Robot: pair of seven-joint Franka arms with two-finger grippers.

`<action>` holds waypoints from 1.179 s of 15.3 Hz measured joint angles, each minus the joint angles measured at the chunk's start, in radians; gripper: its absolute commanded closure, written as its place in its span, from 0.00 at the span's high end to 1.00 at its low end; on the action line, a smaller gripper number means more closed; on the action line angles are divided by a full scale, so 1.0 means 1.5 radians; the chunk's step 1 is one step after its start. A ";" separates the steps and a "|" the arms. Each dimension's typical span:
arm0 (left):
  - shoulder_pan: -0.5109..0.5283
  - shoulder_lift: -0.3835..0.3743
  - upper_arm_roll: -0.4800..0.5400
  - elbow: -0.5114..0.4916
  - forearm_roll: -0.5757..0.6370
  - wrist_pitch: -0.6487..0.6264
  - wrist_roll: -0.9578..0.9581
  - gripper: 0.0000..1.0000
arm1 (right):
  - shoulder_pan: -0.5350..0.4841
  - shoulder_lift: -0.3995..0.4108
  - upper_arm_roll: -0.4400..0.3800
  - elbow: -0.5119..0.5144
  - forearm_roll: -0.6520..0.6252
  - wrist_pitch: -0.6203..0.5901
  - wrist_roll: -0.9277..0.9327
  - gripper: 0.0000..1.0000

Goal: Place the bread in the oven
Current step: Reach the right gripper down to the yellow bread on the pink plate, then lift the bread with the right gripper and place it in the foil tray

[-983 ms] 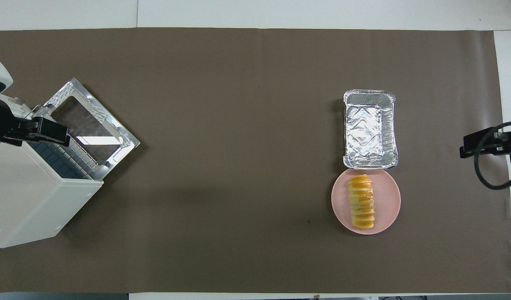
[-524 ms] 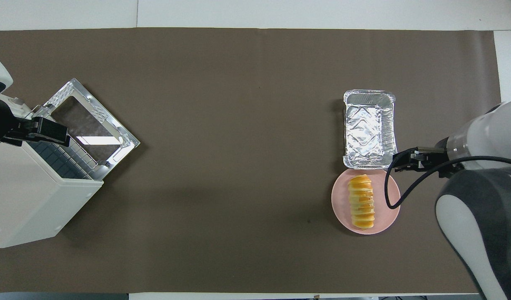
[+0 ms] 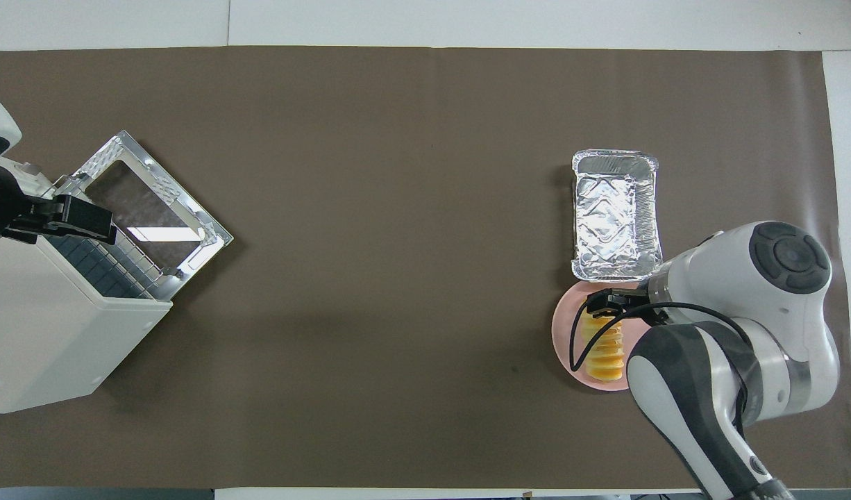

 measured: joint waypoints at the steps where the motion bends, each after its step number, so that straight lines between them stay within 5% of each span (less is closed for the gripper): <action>1: 0.000 0.000 0.000 0.000 0.000 0.000 0.000 1.00 | 0.003 0.000 0.000 -0.015 0.002 0.021 0.000 1.00; 8: 0.000 0.000 0.000 0.000 0.000 0.000 0.000 1.00 | 0.010 0.010 0.000 -0.115 0.017 0.158 0.000 0.78; 10: 0.000 0.000 0.000 0.000 0.000 0.000 0.000 1.00 | 0.010 0.015 0.000 -0.118 0.018 0.164 0.000 0.54; 13: 0.000 0.000 0.000 0.000 0.000 0.000 0.000 1.00 | 0.010 0.022 0.000 -0.118 0.020 0.177 0.000 0.00; 18: 0.000 0.000 0.000 0.000 0.000 0.000 0.000 1.00 | 0.010 0.022 0.000 -0.116 0.021 0.177 0.000 0.00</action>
